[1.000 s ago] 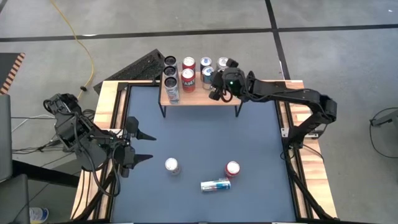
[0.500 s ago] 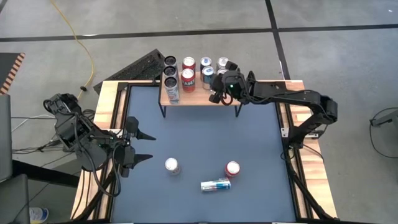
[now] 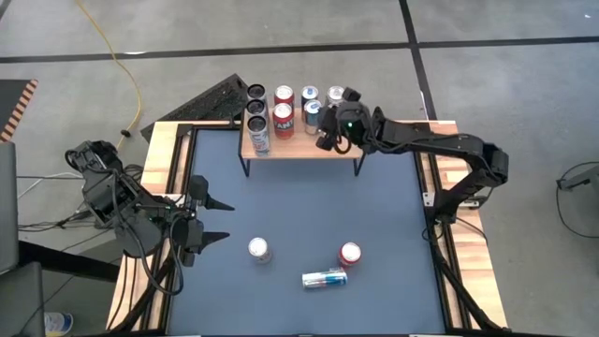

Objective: Place canned beverage on shelf
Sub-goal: Adjust all the soda can on the shelf

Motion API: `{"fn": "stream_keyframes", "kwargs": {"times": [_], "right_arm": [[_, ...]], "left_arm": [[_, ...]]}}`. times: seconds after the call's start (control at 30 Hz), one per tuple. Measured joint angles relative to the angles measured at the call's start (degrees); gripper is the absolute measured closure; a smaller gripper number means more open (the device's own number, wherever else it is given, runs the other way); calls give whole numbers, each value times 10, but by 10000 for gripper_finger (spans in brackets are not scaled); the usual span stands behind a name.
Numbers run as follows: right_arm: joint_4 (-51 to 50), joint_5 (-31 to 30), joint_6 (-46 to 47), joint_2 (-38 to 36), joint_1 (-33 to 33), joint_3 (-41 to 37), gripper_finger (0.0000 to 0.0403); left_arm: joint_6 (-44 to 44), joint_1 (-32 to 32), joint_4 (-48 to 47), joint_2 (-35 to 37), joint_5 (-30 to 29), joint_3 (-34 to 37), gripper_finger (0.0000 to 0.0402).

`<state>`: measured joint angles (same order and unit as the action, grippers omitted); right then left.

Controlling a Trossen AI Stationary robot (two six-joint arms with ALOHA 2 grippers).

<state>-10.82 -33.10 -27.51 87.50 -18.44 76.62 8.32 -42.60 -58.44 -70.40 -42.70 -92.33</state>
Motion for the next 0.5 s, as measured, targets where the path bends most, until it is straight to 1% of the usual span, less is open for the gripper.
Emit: {"fn": "stream_keyframes", "kwargs": {"times": [0.13, 0.27, 0.5], "right_arm": [[4, 0, 0, -4, -12, 0, 403], [-23, 0, 14, 1, -27, 0, 403], [-31, 14, 17, 1, -26, 0, 403]], "left_arm": [[0, 0, -1, 0, 0, 0, 127], [-1, 0, -1, 0, 0, 0, 127], [-1, 0, -1, 0, 0, 0, 127]]}}
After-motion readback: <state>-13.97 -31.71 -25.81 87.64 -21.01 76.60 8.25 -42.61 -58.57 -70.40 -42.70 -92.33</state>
